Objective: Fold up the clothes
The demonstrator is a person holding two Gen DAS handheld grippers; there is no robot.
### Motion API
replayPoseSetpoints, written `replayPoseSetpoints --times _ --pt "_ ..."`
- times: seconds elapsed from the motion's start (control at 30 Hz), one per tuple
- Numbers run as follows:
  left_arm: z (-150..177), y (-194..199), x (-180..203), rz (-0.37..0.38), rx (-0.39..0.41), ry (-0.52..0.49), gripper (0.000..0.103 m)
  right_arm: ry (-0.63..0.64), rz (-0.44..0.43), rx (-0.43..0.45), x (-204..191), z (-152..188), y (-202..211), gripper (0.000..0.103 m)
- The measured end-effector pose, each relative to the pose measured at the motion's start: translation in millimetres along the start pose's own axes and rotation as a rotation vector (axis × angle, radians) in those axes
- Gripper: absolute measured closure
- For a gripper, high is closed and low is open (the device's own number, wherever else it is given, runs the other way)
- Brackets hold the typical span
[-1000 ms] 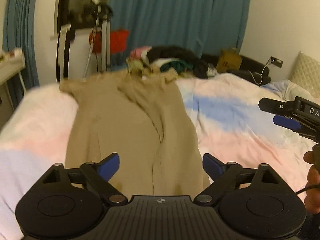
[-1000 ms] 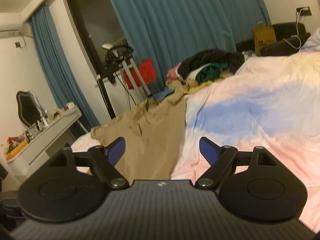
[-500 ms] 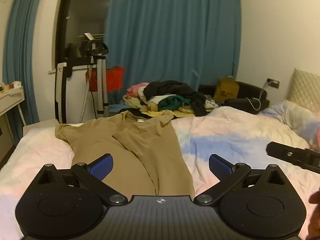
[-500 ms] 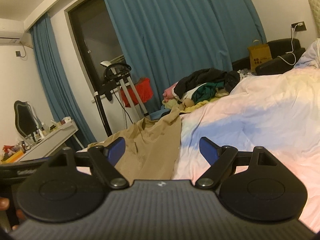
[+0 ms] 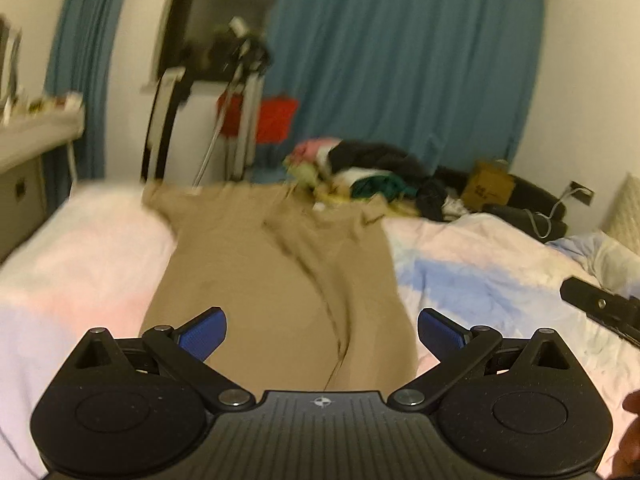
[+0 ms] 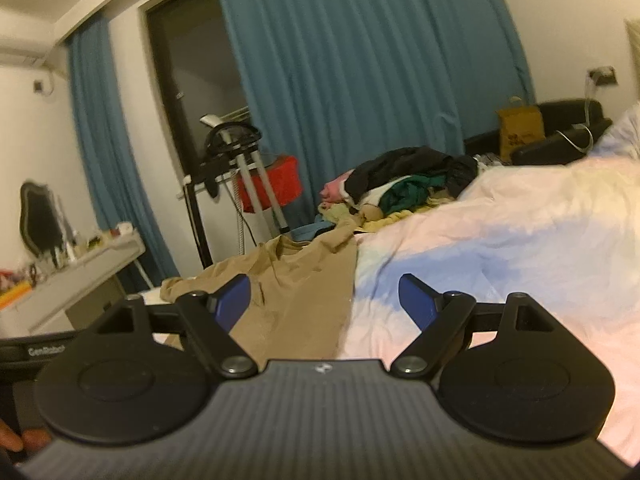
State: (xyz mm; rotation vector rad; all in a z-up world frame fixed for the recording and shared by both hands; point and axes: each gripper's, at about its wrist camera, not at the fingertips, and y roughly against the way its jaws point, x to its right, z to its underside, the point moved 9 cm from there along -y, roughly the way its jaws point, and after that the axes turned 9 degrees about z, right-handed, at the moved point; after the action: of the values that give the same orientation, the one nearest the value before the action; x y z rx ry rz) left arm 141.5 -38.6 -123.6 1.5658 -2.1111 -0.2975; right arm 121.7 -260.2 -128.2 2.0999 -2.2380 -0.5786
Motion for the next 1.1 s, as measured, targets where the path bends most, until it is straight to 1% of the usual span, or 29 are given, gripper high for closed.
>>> replayPoseSetpoints --times 0.07,0.13,0.17,0.23,0.33,0.43,0.6,0.73,0.77,0.8,0.83,0.9,0.93,0.97,1.03,1.07,1.1 --pt "0 3 -8 0.0 -0.005 0.033 0.0 0.081 0.023 -0.033 -10 -3 -19 0.02" --pt "-3 8 -13 0.01 0.012 0.051 0.0 0.192 0.072 -0.102 -21 0 -51 0.02" --pt "-5 12 -16 0.018 0.032 0.072 0.0 0.242 0.079 -0.126 -30 2 -68 0.02" --pt "-9 20 -19 0.044 0.058 0.079 0.0 0.311 0.035 -0.153 -55 5 -99 0.021" --pt "-14 29 -40 0.021 0.095 0.096 0.0 0.385 -0.048 -0.192 -106 9 -145 0.021" --pt "-21 35 -72 -0.024 0.13 0.128 0.0 0.482 -0.15 -0.196 -175 20 -189 0.021" --pt "-18 29 -139 -0.094 0.142 0.289 0.0 0.512 -0.269 -0.278 -284 58 -270 0.021" --pt "-6 15 -187 -0.15 0.118 0.41 0.0 0.544 -0.333 -0.286 -365 83 -321 0.022" --pt "-3 12 -197 -0.165 0.112 0.432 0.0 0.547 -0.35 -0.288 -384 89 -333 0.023" --pt "-1 11 -203 -0.171 0.108 0.458 0.0 0.546 -0.364 -0.291 -398 94 -343 0.03" --pt "1 9 -210 -0.176 0.104 0.483 0.0 0.554 -0.372 -0.296 -410 100 -353 0.032" --pt "5 7 -214 -0.137 0.118 0.521 0.0 0.572 -0.381 -0.304 -431 112 -370 0.036" --pt "6 5 -214 -0.126 0.122 0.515 0.0 0.587 -0.371 -0.304 -438 117 -378 0.041" --pt "8 2 -216 -0.132 0.113 0.51 0.0 0.587 -0.359 -0.304 -440 120 -385 0.046" --pt "13 -5 -217 -0.136 0.089 0.512 0.0 0.547 -0.324 -0.305 -434 119 -395 0.084" --pt "14 -7 -218 -0.131 0.085 0.516 0.0 0.514 -0.302 -0.304 -430 117 -399 0.093" --pt "15 -8 -219 -0.125 0.082 0.52 0.0 0.47 -0.281 -0.301 -422 111 -401 0.098"
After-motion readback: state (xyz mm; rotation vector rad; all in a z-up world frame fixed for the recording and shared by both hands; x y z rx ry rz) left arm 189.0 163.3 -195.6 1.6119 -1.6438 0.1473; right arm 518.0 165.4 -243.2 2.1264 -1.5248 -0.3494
